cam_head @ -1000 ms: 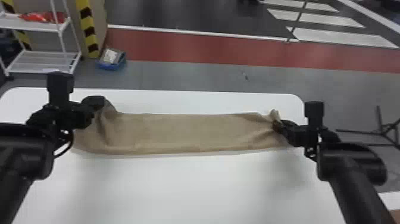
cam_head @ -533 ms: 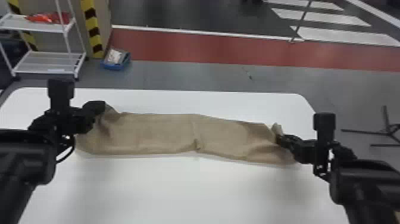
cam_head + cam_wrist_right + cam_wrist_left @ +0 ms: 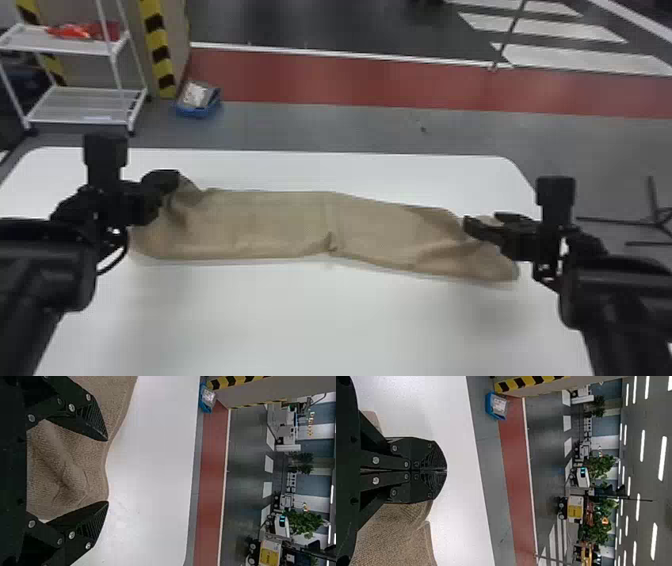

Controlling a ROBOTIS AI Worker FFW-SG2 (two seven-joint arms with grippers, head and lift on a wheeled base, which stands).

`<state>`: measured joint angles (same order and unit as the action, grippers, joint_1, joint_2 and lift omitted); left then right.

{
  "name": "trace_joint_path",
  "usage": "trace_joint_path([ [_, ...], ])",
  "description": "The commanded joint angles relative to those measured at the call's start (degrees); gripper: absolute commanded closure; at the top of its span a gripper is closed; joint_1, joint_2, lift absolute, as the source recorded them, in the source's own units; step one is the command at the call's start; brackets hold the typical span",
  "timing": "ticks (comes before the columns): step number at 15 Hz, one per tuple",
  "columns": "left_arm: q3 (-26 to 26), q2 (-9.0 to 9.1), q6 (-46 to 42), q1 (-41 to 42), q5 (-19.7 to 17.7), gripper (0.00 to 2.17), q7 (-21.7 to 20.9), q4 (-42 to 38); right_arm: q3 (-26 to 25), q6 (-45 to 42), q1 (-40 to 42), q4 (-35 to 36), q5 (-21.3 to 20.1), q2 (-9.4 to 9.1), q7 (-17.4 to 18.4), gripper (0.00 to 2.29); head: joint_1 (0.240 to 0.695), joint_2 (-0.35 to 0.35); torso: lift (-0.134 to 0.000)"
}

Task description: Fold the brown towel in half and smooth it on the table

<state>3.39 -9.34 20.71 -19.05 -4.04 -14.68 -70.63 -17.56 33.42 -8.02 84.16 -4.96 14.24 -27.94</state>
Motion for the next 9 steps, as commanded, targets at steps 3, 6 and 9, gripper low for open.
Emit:
trace_joint_path([
  [3,0.04,-0.07,0.17,0.33,0.17,1.39,-0.18,-0.39,0.24,-3.4,-7.45,-11.38,0.13,0.0,-0.09,0.41,0.695,-0.165,-0.12],
  [6,0.04,-0.07,0.35,0.59,0.26,1.39,-0.44,-0.47,-0.46,-5.68,-7.27,-13.4,0.3,0.09,-0.09,0.41,0.695,-0.166,-0.12],
  [9,0.04,-0.16,0.53,0.77,0.53,1.39,-0.53,-0.56,-2.57,-6.21,-5.51,-12.0,1.0,0.18,-0.53,0.41,0.695,-0.173,-0.12],
])
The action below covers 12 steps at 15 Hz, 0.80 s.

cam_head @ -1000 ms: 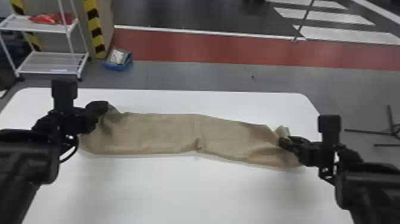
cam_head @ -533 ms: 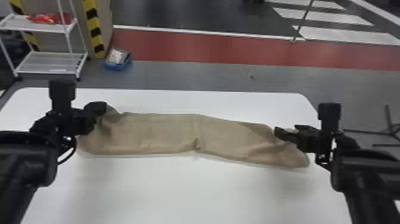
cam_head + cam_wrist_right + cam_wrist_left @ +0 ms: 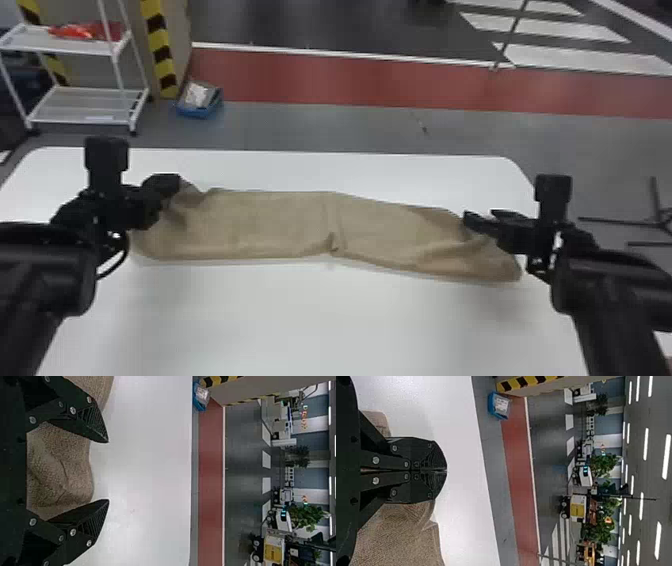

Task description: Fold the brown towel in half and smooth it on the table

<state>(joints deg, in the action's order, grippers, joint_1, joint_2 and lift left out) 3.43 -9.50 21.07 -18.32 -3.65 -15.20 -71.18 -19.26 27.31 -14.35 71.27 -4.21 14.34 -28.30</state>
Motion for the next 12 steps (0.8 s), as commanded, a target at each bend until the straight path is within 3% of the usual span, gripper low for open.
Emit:
trace_joint_path([
  [1,0.09,0.0,0.34,0.04,0.14,1.39,0.0,-0.01,-1.3,0.07,1.69,1.77,0.35,0.07,-0.26,0.42,0.695,-0.176,-0.12],
  [5,0.53,0.09,0.51,0.13,0.31,1.39,0.08,-0.1,-2.62,0.77,3.71,4.75,1.67,0.69,-0.53,0.44,0.695,-0.191,-0.12],
  [12,0.35,0.09,1.21,0.22,0.31,1.39,0.0,-1.16,-3.24,0.07,1.6,-0.08,1.49,1.74,-0.26,0.5,0.695,-0.214,-0.12],
])
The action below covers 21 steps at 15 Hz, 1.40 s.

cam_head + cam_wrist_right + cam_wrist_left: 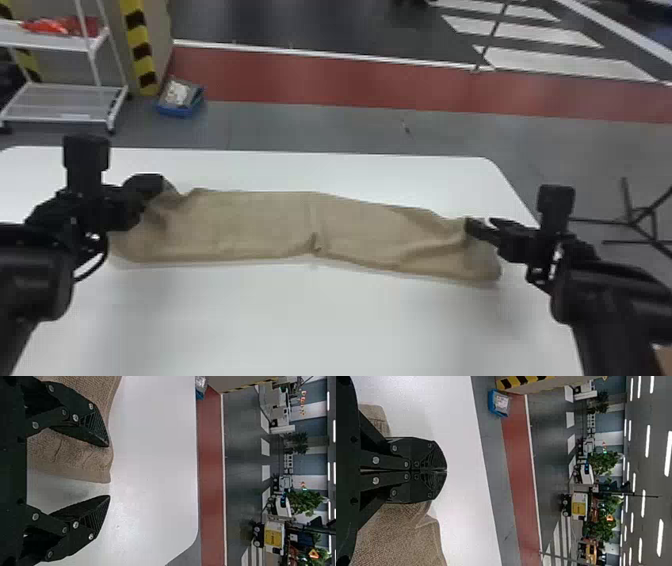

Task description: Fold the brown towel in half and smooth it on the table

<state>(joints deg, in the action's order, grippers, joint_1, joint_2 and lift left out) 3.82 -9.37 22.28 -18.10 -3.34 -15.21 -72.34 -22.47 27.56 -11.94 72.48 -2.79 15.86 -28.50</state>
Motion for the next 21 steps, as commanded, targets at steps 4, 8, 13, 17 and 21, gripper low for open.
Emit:
trace_joint_path([
  [4,-0.13,-0.12,-0.16,0.0,0.09,1.39,-0.09,0.01,0.58,-1.06,-1.33,-1.73,0.07,0.22,-0.42,0.62,0.695,-0.216,-0.12],
  [8,-0.13,-0.12,0.01,0.0,0.35,1.39,-0.18,0.01,0.67,-1.23,-1.59,-1.9,0.07,0.22,-1.03,0.76,0.695,-0.209,-0.12],
  [13,-0.04,-0.12,0.54,0.0,0.61,1.39,-0.26,-0.08,0.14,-0.88,-1.77,-1.37,0.24,0.31,-3.05,1.48,0.695,-0.206,-0.12],
  [17,-3.64,-0.21,5.81,3.95,0.17,1.39,-0.7,-9.75,-1.97,2.81,1.39,8.38,2.09,0.31,-5.08,1.48,0.695,-0.206,-0.12],
  [21,-9.88,-0.3,13.55,11.16,-0.79,1.39,-2.46,-24.69,-4.17,6.5,4.56,18.14,5.43,0.31,-7.8,1.48,0.695,-0.188,-0.12],
])
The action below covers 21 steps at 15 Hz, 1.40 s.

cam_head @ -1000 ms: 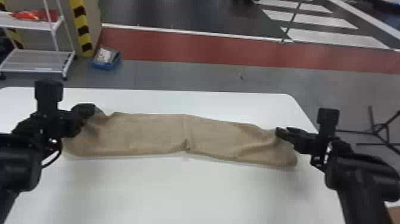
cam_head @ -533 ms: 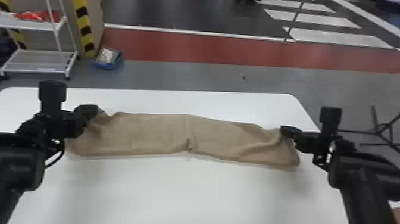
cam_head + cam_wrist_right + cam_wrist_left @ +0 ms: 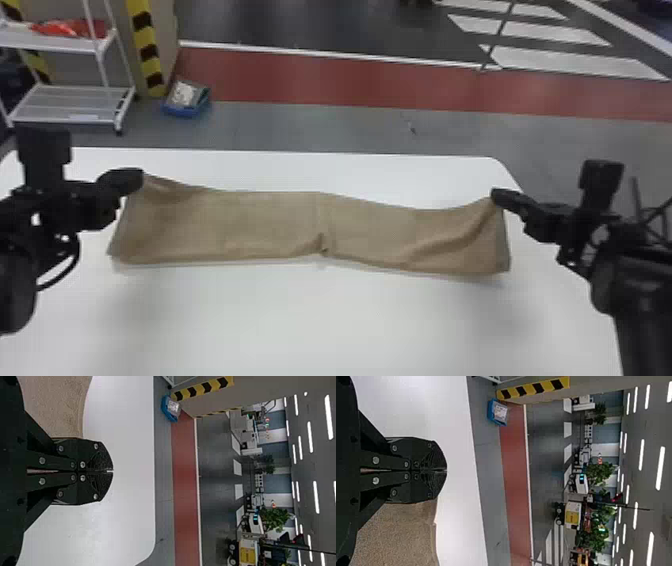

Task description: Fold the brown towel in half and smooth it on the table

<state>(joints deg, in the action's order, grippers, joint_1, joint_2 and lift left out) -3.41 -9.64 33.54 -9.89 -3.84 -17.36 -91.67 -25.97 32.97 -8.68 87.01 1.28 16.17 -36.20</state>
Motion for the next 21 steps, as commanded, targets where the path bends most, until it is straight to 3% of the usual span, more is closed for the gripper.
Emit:
trace_joint_path([
  [1,-3.98,-0.03,2.98,4.26,-0.64,1.39,-0.39,-7.56,-0.92,1.8,1.56,5.19,2.15,0.0,-0.8,1.48,0.695,-0.181,-0.12],
  [3,-6.79,-0.03,4.39,6.64,-0.82,1.39,-0.83,-12.04,-1.89,3.03,2.0,7.3,2.94,0.0,-0.89,1.48,0.695,-0.166,-0.12],
  [8,-14.08,-0.11,9.49,9.97,-6.01,1.39,-2.76,-21.18,-4.62,2.68,-0.73,7.56,3.29,1.24,-1.68,1.48,0.681,-0.133,-0.12],
  [11,-14.08,-0.03,10.72,12.88,-6.62,1.39,-3.12,-25.49,-4.7,2.32,0.59,7.47,3.38,1.41,-3.97,1.48,0.66,-0.139,-0.12],
  [16,-6.09,0.15,8.43,9.45,-2.75,1.39,-2.24,-18.19,-2.68,-3.3,4.81,6.5,1.88,-0.43,-4.06,1.48,0.684,-0.155,-0.12],
  [18,-3.62,0.33,4.56,7.34,-0.73,1.39,-0.74,-12.92,-2.33,-5.94,5.07,4.13,1.0,-0.52,-3.62,1.48,0.695,-0.165,-0.12],
  [21,-3.1,0.15,1.22,3.38,-0.64,1.39,-0.3,-5.36,-2.51,-7.87,3.58,0.35,-0.23,0.0,-3.26,1.48,0.695,-0.176,-0.12],
])
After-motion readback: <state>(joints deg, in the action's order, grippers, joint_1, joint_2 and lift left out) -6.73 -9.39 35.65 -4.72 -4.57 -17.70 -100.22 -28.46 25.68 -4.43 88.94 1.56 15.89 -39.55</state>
